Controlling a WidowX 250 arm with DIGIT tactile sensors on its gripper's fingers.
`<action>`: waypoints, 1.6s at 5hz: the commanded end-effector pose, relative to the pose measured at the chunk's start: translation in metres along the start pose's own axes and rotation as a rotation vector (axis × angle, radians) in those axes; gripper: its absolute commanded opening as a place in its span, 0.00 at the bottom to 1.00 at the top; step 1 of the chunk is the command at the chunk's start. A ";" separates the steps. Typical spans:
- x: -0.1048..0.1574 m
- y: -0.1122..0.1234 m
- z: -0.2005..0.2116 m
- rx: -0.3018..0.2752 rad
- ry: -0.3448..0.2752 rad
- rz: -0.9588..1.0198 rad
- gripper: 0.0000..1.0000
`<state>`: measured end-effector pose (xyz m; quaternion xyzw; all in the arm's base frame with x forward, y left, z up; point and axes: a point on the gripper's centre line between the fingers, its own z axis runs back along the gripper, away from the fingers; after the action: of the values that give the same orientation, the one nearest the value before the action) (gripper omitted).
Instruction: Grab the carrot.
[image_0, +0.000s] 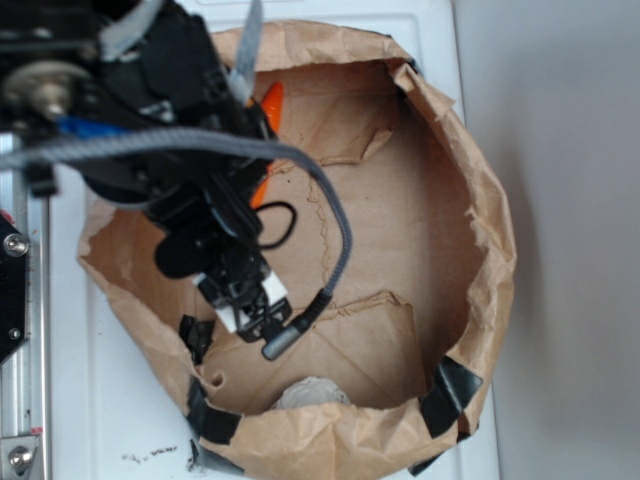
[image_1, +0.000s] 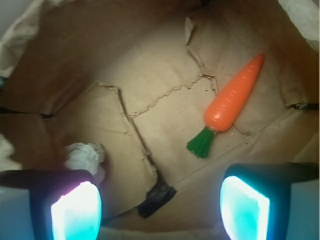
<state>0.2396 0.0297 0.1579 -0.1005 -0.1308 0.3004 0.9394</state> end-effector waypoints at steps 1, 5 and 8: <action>0.005 0.041 -0.005 0.170 -0.023 0.085 1.00; 0.005 0.039 0.000 0.188 0.033 0.031 1.00; 0.034 0.025 -0.053 0.255 -0.023 0.135 1.00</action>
<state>0.2645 0.0576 0.0906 0.0190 -0.0716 0.3793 0.9223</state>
